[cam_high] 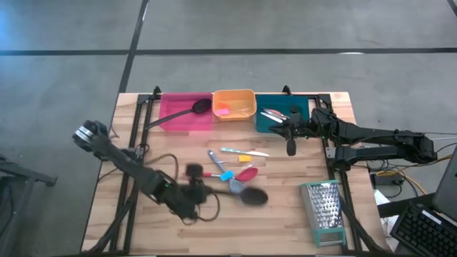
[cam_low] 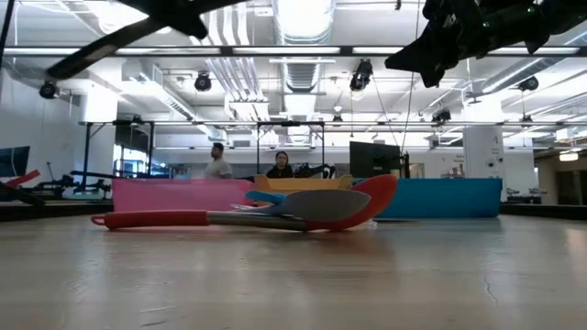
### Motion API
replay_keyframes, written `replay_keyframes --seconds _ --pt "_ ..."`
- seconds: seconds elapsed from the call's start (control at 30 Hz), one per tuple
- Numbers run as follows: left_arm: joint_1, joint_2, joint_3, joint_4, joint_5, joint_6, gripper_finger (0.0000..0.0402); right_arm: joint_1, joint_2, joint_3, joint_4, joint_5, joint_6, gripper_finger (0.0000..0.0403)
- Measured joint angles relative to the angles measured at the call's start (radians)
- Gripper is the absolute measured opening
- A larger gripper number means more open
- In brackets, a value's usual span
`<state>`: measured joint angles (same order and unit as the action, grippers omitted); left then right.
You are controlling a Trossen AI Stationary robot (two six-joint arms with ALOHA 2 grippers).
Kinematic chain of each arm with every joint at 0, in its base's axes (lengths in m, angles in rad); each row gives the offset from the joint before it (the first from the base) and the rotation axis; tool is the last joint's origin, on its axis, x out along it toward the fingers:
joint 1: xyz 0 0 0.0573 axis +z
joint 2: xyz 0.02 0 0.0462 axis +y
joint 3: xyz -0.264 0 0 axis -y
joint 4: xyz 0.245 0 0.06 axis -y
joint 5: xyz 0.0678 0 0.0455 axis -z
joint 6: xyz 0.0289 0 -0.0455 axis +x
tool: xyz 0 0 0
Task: Pick & Place Kitchen Items
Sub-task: Put the black spoon into the red bin
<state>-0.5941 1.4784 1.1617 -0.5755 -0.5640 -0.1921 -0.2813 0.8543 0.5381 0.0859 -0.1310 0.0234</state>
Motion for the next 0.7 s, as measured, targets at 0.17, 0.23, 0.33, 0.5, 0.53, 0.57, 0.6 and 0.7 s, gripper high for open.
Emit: replay_keyframes --seconds 0.17,0.23,0.33,0.5,0.53,0.57,0.6,0.7 --pt "0.021 -0.15 -0.001 -0.149 -0.28 0.015 0.0084 0.0 0.0 0.0 0.0 0.0 0.0 0.0008" --pt "0.041 -0.206 -0.001 -0.191 -0.325 0.012 0.0084 0.0 0.0 0.0 0.0 0.0 -0.001 0.0008" --pt "0.095 -0.28 -0.002 -0.238 -0.345 0.015 0.0084 0.0 0.0 0.0 0.0 0.0 -0.001 0.0008" --pt "0.235 -0.377 -0.002 -0.344 -0.332 0.013 0.0084 0.0 0.0 0.0 0.001 0.0 -0.004 0.0008" --pt "0.266 -0.391 -0.002 -0.368 -0.323 0.01 0.0084 0.0 0.0 0.0 0.001 0.0 -0.004 0.0008" --pt "0.298 -0.404 -0.002 -0.392 -0.309 0.004 0.0084 0.0 0.0 0.0 0.001 0.0 -0.004 0.0008" --pt "0.33 -0.417 -0.002 -0.416 -0.296 0.0 0.0084 0.0 0.0 0.0 0.001 0.0 -0.006 0.0008" --pt "0.424 -0.442 -0.002 -0.474 -0.231 -0.007 0.0084 0.0 0.0 -0.002 0.002 0.0 -0.01 0.0008"
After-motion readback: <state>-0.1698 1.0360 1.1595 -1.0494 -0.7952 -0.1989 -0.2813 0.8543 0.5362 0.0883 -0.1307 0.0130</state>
